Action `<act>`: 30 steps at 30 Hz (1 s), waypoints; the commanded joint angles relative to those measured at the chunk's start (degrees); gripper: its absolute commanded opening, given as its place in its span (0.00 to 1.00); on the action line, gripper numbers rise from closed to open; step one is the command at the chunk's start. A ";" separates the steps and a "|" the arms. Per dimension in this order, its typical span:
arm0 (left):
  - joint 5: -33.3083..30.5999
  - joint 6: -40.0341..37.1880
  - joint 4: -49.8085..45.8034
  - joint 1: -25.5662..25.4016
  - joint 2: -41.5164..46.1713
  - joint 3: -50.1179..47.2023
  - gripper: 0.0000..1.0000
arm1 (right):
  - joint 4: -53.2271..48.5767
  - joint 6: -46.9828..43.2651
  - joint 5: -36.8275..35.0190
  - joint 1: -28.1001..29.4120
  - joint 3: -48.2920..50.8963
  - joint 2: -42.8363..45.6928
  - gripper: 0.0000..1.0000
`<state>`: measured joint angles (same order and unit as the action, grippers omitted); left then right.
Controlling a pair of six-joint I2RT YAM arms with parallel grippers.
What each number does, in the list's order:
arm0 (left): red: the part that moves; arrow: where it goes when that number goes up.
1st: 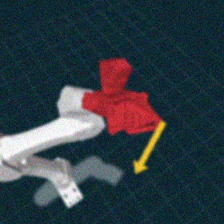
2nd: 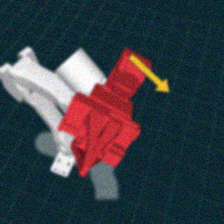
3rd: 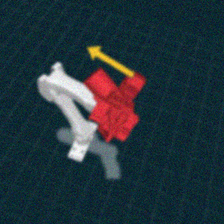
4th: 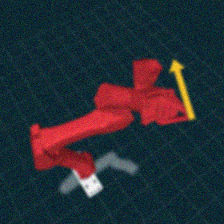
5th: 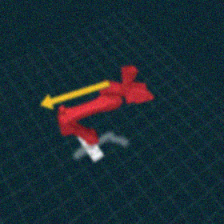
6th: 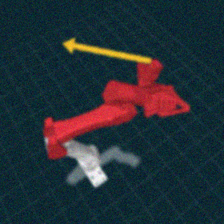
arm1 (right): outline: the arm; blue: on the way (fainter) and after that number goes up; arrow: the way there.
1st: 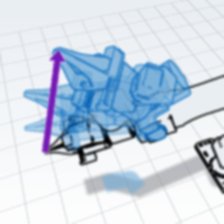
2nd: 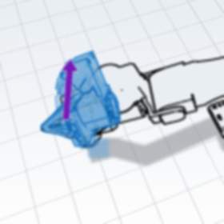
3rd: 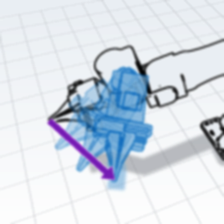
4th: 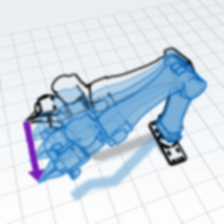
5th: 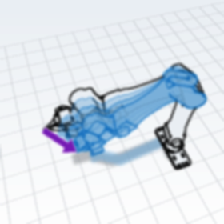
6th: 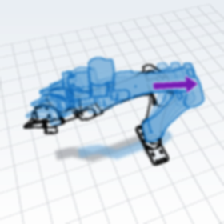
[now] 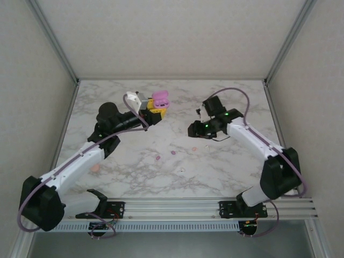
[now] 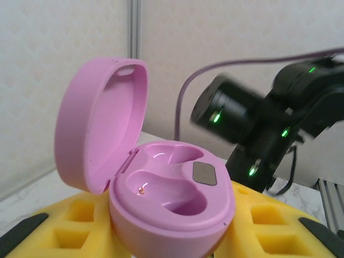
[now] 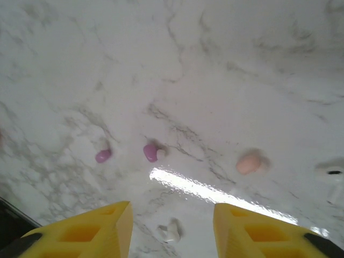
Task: Insert the wireless bluetooth earbuds into the charging case
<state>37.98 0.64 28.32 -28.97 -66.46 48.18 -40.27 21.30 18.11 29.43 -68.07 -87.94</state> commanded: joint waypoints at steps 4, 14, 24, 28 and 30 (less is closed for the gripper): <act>-2.06 -0.87 -4.94 0.15 6.01 -0.89 0.29 | -1.96 -8.09 -2.49 5.65 -5.83 -11.94 0.43; -3.52 -2.66 -10.06 -0.46 10.37 -0.33 0.30 | -6.47 -14.25 -5.06 12.06 -16.82 -25.85 0.42; -3.26 -4.12 -12.03 -1.04 10.25 1.47 0.30 | -10.57 -18.25 -8.49 15.79 -22.22 -31.70 0.42; -3.25 -4.25 -12.12 -1.17 10.21 1.56 0.30 | -11.06 -19.25 -8.10 16.67 -23.31 -32.81 0.41; -3.26 -4.25 -12.20 -1.26 10.12 1.65 0.30 | -11.23 -19.30 -8.70 16.96 -23.71 -33.38 0.41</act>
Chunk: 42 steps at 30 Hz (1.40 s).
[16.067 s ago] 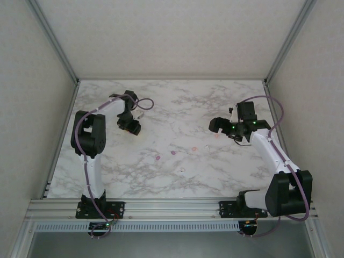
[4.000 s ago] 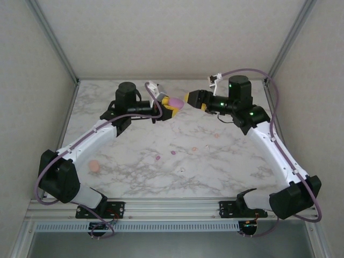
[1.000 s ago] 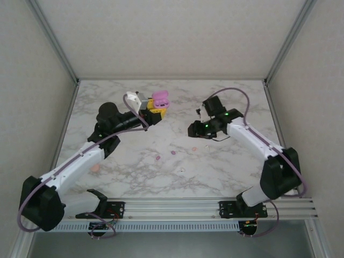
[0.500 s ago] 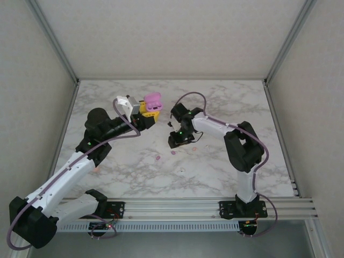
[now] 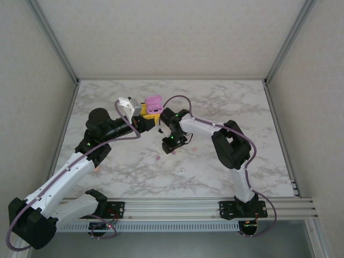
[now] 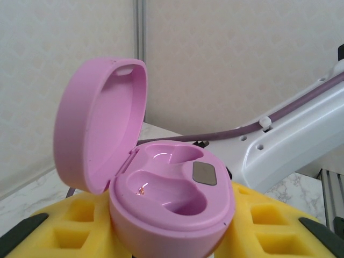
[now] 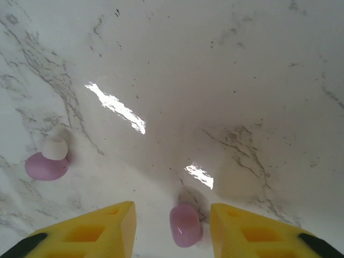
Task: Insert the wireless bluetooth earbuds into the charging case
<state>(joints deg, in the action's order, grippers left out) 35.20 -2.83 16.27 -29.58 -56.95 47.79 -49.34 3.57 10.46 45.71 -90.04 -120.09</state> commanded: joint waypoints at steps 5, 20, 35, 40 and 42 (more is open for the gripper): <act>-0.35 -0.76 -0.19 -0.74 0.52 2.04 0.30 | -2.47 -1.57 -3.73 1.02 -2.20 -1.94 0.40; -0.13 -0.82 -0.28 -0.94 -0.01 2.57 0.30 | -3.94 -2.04 -3.96 1.29 -2.07 -2.68 0.31; -0.04 -0.86 -0.41 -1.19 -0.58 3.03 0.30 | -4.85 4.74 -8.15 0.63 -2.23 -2.31 0.29; -0.07 -0.95 -0.54 -1.26 -0.64 3.02 0.30 | -4.73 6.03 -7.69 0.11 -2.51 -2.37 0.32; -0.06 -0.93 -0.45 -1.27 -0.78 3.01 0.30 | -4.84 5.90 -7.73 0.17 -2.92 -2.84 0.32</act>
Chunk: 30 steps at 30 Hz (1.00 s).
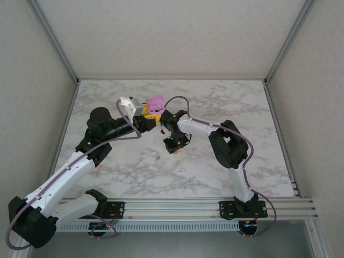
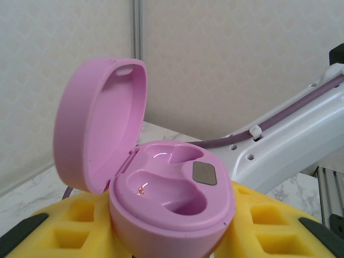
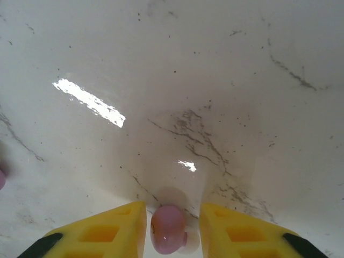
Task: Insert the wireless bluetooth earbuds into the charging case
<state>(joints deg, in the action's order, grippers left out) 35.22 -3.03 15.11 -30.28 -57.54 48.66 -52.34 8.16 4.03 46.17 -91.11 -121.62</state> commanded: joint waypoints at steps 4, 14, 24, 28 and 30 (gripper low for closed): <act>-0.07 -0.75 0.62 -0.57 -0.15 2.18 0.30 | -2.79 0.38 -0.48 -0.24 -3.06 -2.56 0.31; -0.33 -0.66 0.71 -0.57 -0.21 2.24 0.30 | -5.13 -1.49 -1.57 0.40 -3.47 -4.24 0.29; -0.22 -0.93 0.18 -0.57 -0.73 2.86 0.30 | -7.10 -0.98 -2.70 1.25 -4.09 -4.03 0.30; -0.24 -0.92 0.35 -0.65 -0.99 2.86 0.30 | -7.21 -0.63 -3.05 1.29 -3.86 -3.72 0.30; -0.24 -0.84 0.44 -0.65 -1.21 3.03 0.30 | -7.09 -0.45 -2.81 1.23 -3.88 -3.95 0.29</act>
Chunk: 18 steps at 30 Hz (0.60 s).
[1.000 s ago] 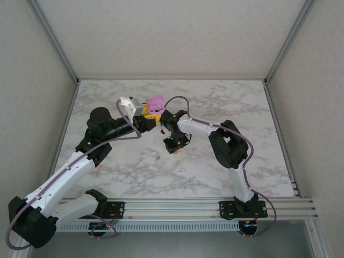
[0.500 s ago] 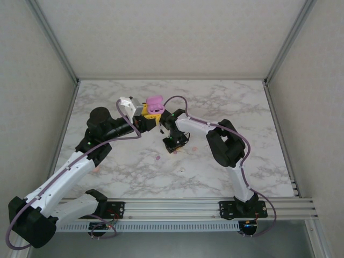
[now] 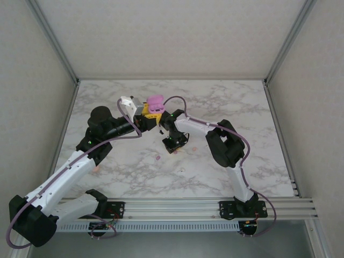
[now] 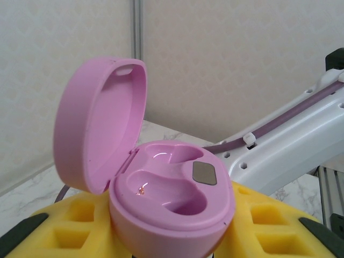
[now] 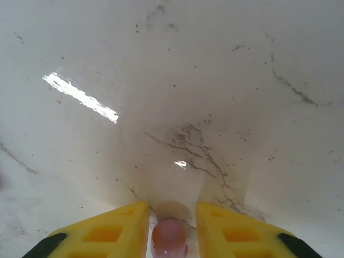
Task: Insert the wireless bluetooth earbuds into the charging case
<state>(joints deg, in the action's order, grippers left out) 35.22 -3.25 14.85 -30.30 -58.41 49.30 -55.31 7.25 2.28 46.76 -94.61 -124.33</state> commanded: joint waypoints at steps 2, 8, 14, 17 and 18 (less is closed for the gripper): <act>-0.15 -0.62 0.70 -0.63 -0.43 2.47 0.30 | -4.00 0.65 -1.21 0.70 -0.32 -1.39 0.29; -0.18 -0.88 0.44 -0.63 -0.56 2.74 0.30 | -5.21 1.53 -2.31 0.87 -0.81 -0.81 0.29; 0.00 -0.67 0.88 -0.63 -1.09 2.77 0.30 | -5.39 1.98 -2.14 0.87 -1.40 -1.62 0.28; -0.07 -0.70 0.88 -0.64 -1.10 2.74 0.30 | -4.36 2.07 -1.68 0.84 -0.74 -1.59 0.25; -0.07 -0.69 0.88 -0.64 -1.10 2.73 0.30 | -4.61 2.07 -1.77 0.93 -0.92 -1.85 0.25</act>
<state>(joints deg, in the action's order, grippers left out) 35.22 -3.25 14.68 -30.35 -59.53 50.17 -57.95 8.51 0.89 46.92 -95.13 -124.73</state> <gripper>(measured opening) 0.366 0.253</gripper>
